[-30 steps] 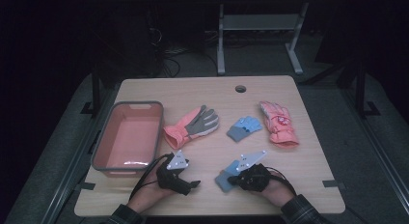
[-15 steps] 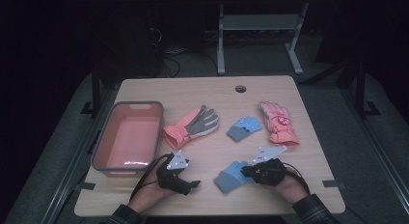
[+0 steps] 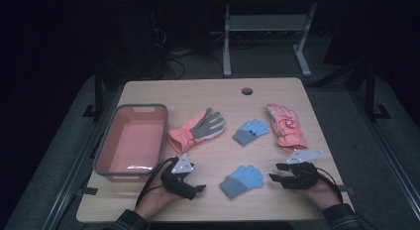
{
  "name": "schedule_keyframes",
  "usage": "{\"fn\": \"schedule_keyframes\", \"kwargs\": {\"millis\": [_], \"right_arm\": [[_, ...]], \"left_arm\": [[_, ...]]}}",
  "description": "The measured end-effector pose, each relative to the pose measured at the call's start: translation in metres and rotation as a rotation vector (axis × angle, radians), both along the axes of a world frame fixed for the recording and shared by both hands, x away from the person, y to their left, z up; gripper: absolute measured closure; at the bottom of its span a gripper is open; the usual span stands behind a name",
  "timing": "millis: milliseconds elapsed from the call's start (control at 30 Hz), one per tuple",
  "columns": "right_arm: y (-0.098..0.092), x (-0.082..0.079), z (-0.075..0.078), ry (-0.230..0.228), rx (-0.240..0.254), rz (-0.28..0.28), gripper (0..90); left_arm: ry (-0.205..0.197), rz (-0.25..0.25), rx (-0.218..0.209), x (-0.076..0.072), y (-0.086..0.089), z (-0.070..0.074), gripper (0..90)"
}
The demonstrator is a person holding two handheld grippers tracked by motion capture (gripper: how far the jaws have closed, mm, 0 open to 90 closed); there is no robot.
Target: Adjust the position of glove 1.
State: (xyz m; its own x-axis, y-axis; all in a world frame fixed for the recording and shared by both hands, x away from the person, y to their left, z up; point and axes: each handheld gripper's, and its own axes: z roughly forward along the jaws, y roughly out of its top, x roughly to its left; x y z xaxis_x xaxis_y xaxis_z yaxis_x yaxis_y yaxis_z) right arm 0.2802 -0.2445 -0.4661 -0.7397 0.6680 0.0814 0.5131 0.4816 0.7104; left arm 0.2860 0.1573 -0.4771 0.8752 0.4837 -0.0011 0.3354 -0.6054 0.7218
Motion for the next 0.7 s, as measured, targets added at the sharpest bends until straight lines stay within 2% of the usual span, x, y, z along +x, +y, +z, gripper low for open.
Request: {"fn": "schedule_keyframes", "kwargs": {"millis": [33,67,133,267,300,400,567,600,667,700], "right_arm": [[-0.003,0.001,-0.002,-0.009,0.002,-0.014,40.6],[-0.003,0.001,-0.002,-0.009,0.002,-0.014,40.6],[-0.004,0.003,-0.006,-0.009,-0.007,-0.034,34.3],[-0.003,0.005,-0.010,-0.015,-0.012,-0.036,30.8],[-0.003,0.005,-0.010,-0.015,-0.008,-0.038,30.4],[-0.003,0.004,-0.012,-0.036,-0.019,-0.046,26.0],[-0.003,0.005,-0.015,-0.057,-0.008,-0.040,19.8],[-0.002,0.005,-0.015,-0.049,-0.009,-0.044,18.7],[-0.002,0.005,-0.015,-0.048,-0.010,-0.044,18.0],[-0.002,0.005,-0.015,-0.045,-0.011,-0.044,17.4]], "left_arm": [[0.000,0.001,0.001,0.000,0.000,0.000,12.7],[0.003,0.004,0.007,0.001,-0.001,0.001,12.7],[0.015,0.008,0.014,0.002,-0.003,0.002,13.9],[0.047,0.011,0.009,0.003,-0.005,0.005,16.1],[0.050,0.017,-0.005,0.004,-0.007,0.006,17.1],[0.044,0.017,-0.006,0.007,-0.011,0.011,19.7],[0.051,0.015,-0.004,0.014,-0.019,0.017,27.9],[0.068,0.023,-0.015,0.016,-0.022,0.019,33.1],[0.071,0.024,-0.013,0.018,-0.024,0.021,35.1],[0.073,0.021,-0.013,0.020,-0.026,0.022,39.0]]}}
